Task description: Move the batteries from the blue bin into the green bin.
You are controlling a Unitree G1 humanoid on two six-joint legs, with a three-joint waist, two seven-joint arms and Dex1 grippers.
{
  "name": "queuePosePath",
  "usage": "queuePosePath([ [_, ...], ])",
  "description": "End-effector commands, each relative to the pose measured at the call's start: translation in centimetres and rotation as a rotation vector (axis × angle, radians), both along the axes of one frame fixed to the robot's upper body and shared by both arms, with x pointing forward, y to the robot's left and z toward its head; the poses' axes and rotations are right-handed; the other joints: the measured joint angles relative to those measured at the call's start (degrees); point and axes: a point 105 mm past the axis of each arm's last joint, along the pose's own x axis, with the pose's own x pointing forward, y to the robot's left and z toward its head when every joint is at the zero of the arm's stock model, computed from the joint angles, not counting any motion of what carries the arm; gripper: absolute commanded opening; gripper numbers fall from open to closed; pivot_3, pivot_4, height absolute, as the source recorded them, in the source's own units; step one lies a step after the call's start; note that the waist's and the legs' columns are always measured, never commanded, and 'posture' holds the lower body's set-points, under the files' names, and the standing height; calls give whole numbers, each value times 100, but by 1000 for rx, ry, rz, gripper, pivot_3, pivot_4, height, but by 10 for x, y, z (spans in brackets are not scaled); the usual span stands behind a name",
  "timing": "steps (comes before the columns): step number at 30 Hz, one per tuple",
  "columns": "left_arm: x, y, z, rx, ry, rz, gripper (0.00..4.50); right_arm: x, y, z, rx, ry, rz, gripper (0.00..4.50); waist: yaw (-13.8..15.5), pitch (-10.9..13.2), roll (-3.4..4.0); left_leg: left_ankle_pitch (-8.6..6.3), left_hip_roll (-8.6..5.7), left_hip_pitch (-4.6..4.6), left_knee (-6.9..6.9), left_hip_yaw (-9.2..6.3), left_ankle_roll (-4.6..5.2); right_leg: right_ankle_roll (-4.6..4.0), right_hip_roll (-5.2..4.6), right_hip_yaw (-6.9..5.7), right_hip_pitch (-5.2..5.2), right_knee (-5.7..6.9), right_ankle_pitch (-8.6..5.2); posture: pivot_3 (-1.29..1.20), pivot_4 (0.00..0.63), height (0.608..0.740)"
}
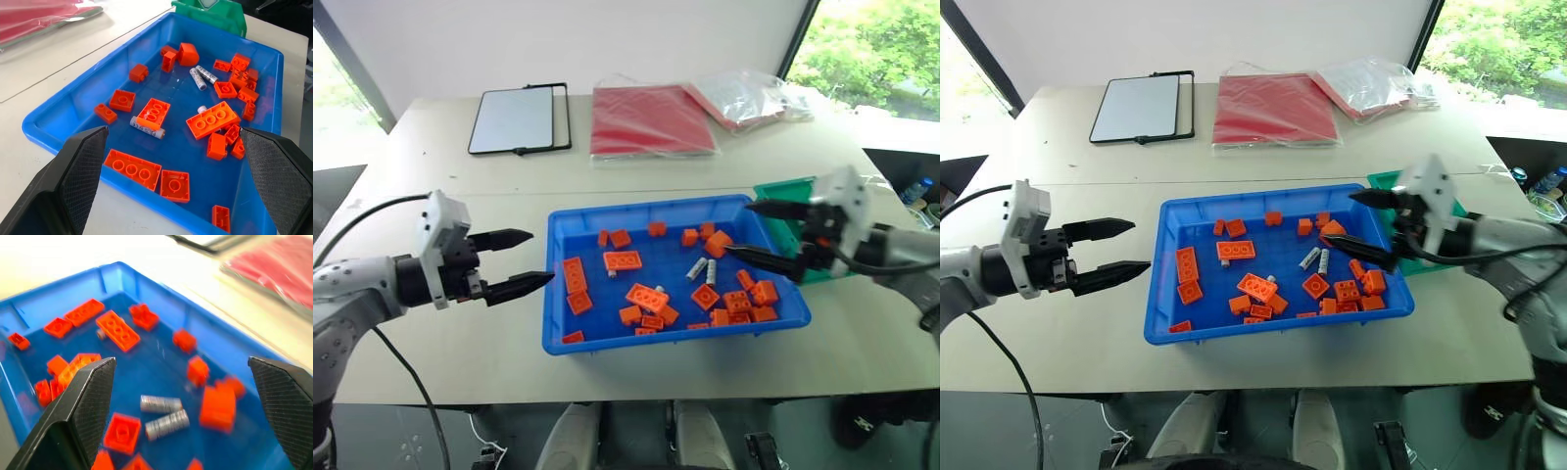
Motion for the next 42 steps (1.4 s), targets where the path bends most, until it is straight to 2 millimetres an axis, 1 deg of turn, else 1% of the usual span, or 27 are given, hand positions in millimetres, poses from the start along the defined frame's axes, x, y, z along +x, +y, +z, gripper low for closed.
queuePosePath([
  [1, -4, -3, 12, 11, -45, -36, 4500, 14, 41, -6, -23, -11, 135, 4482, -9, 1, 0, 1, -1, -3, 0, 0, -1, 0, 0, 0, -3, 0, 1, 0, 150, 731],
  [3, -6, -4, 14, 20, -52, -55, 4500, 23, 70, -16, -48, 7, 248, 4482, -28, 3, -3, 2, -2, -3, -2, 0, -3, 1, 3, 2, -7, 2, 1, 0, 150, 731],
  [5, -8, -4, 16, 26, -58, -63, 4500, 30, 88, -26, -82, 22, 322, 4482, -49, 4, -3, 4, -4, -3, -2, 0, -6, 12, 7, 2, -9, 4, 8, 0, 150, 731],
  [8, -12, -3, 17, 27, -60, -63, 4500, 38, 109, -41, -133, 45, 418, 4482, -61, 4, -5, 6, -15, -3, -2, -4, -8, 18, 5, 2, -8, 11, 12, 0, 150, 731],
  [12, -17, -2, 17, 32, -69, -53, 4500, 47, 126, -59, -188, 70, 493, 4482, -115, 5, -6, 8, -21, -4, -1, -4, -12, 28, 5, 3, -8, 12, 19, 0, 150, 731],
  [17, -23, 0, 19, 36, -87, -23, 4500, 56, 136, -79, -239, 96, 526, 4482, -146, 5, -6, 15, -16, 6, -7, -4, -24, 19, 13, 5, -14, 24, 28, 0, 150, 731],
  [21, -25, 0, 20, 35, -90, -10, 4500, 64, 136, -95, -278, 110, 502, 4482, -146, 5, -6, 20, -12, 18, -10, -5, -33, 15, 19, 6, -12, 32, 30, 0, 150, 731],
  [23, -26, 0, 20, 35, -90, -6, 4500, 71, 135, -102, -291, 123, 454, 4482, -146, 5, -6, 20, -12, 21, -11, -3, -33, 15, 20, 9, -10, 33, 31, 0, 150, 731],
  [25, -27, 0, 21, 34, -91, -2, 4500, 74, 135, -107, -303, 127, 433, 4482, -146, 5, -6, 21, -13, 21, -11, -3, -34, 14, 22, 12, -11, 33, 31, 0, 150, 731],
  [28, -26, 1, 22, 28, -93, 2, 4500, 73, 134, -109, -297, 136, 435, 4482, -141, 5, -6, 22, -13, 23, -12, -3, -36, 13, 24, 15, -10, 34, 32, 0, 150, 731],
  [31, -23, 1, 23, 21, -94, 7, 4500, 70, 134, -106, -281, 134, 442, 3720, -141, 5, -6, 22, -13, 24, -12, -3, -36, 13, 25, 15, -9, 35, 32, 0, 150, 731],
  [34, -21, 2, 24, 15, -97, 10, 4500, 70, 135, -97, -260, 110, 443, 2112, -143, 5, -6, 22, -13, 24, -12, -3, -36, 12, 26, 16, -10, 35, 32, 0, 150, 731],
  [36, -19, 2, 24, 13, -98, 11, 4500, 68, 138, -83, -219, 87, 450, 1184, -142, 6, -5, 22, -12, 24, -13, -3, -37, 12, 27, 17, -12, 37, 32, 0, 150, 731],
  [38, -17, 2, 24, 11, -99, 11, 4500, 65, 146, -63, -143, 81, 456, 1200, -147, 6, -5, 22, -12, 24, -14, -3, -37, 13, 27, 17, -12, 38, 32, 0, 150, 731],
  [40, -16, 2, 24, 10, -100, 8, 4500, 57, 158, -47, -79, 83, 481, 1200, -154, 6, -5, 22, -11, 24, -14, -2, -37, 13, 28, 19, -13, 38, 32, 0, 150, 731],
  [42, -15, 2, 24, 10, -100, 6, 4500, 52, 164, -41, -58, 88, 491, 1200, -158, 5, -5, 22, -9, 25, -15, -2, -37, 13, 31, 22, -16, 44, 33, 0, 150, 731],
])
